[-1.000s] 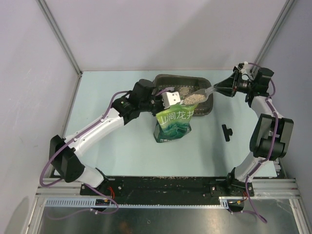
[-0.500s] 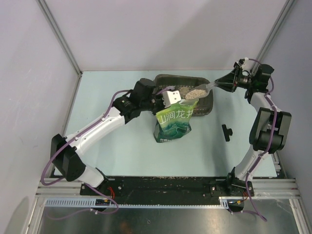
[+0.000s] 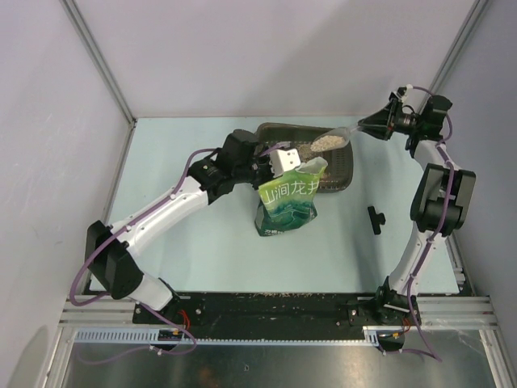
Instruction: Fill the litter box with clean litter
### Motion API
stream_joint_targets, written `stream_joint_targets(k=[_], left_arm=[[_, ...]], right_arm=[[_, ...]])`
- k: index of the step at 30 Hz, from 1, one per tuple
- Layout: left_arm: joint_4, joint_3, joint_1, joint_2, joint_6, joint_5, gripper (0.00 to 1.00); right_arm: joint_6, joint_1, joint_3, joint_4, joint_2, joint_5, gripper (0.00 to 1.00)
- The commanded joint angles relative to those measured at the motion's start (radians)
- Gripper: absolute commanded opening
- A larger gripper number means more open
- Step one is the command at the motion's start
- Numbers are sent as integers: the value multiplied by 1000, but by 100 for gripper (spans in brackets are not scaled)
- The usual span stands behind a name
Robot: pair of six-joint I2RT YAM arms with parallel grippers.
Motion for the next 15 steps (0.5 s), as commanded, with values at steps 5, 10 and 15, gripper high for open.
stream_joint_targets(k=[5, 10, 15], left_arm=[[10, 39, 14, -4, 7, -54, 0], [-4, 32, 14, -13, 18, -69, 0], [-10, 28, 12, -18, 21, -64, 0]], right_arm=[[-101, 0, 221, -68, 171, 28, 0], [-160, 7, 250, -70, 231, 56, 0], [-187, 9, 247, -70, 234, 82, 0]])
